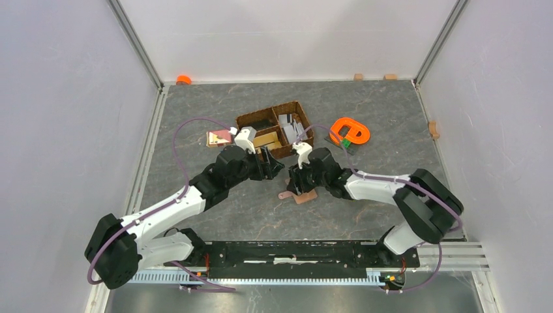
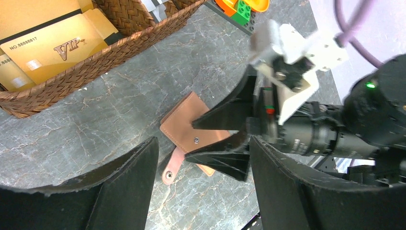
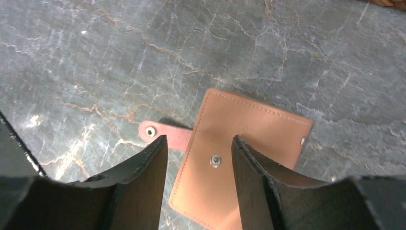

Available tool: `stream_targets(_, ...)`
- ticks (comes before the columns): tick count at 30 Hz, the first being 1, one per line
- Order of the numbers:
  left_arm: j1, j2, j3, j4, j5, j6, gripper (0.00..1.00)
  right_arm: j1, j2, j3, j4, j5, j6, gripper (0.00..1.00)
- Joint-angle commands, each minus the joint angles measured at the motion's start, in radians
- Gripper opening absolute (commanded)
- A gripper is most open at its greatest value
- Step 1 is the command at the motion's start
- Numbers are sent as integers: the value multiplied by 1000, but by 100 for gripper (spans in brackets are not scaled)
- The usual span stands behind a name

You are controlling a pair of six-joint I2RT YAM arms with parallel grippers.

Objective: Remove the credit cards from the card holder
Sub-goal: Close the card holder at the center of the board, then reset both arms

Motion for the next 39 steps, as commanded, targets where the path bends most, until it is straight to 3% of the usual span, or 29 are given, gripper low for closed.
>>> stream_targets(1,3,-13,-3,37,-22,50,76,-1,-173,-51,5,58,-15,55)
stream_targets(6,3,-33,-10,37,-37,55,76,-2,-308,-97,-7,173,-35,47)
stream_targets(9,3,-38,-12,37,-45,58,76,-2,-297,-85,-61,233,-33,20)
stream_targets(12,2,-41,-10,31,-51,60,76,-1,-215,-60,-119,215,-34,2)
stream_targets(19,6,-82,-31,30,-160,98,76,-3,-48,-11,-181,331,-40,0)
stream_targets(23,7,-128,-78,89,-228,168,78,-8,-126,-32,-130,292,-64,0)
stream_targets(26,7,-170,-118,123,-270,225,84,-8,-287,-89,-44,327,-94,14)
stream_targets(28,7,-198,-143,138,-307,240,91,-8,-364,-100,-33,362,-112,23)
stream_targets(29,7,-209,-150,140,-317,243,99,-7,-391,-100,-35,375,-122,27)
stream_targets(32,7,-248,-162,138,-328,261,100,-10,-465,-97,-52,468,-153,38)
stream_targets(34,7,-268,-169,138,-343,272,100,-11,-525,-116,-48,566,-190,52)
stream_targets(37,6,-277,-178,153,-350,293,100,-12,-634,-195,25,783,-279,85)
stream_targets(39,6,-270,-180,165,-344,299,100,-13,-686,-267,111,904,-375,95)
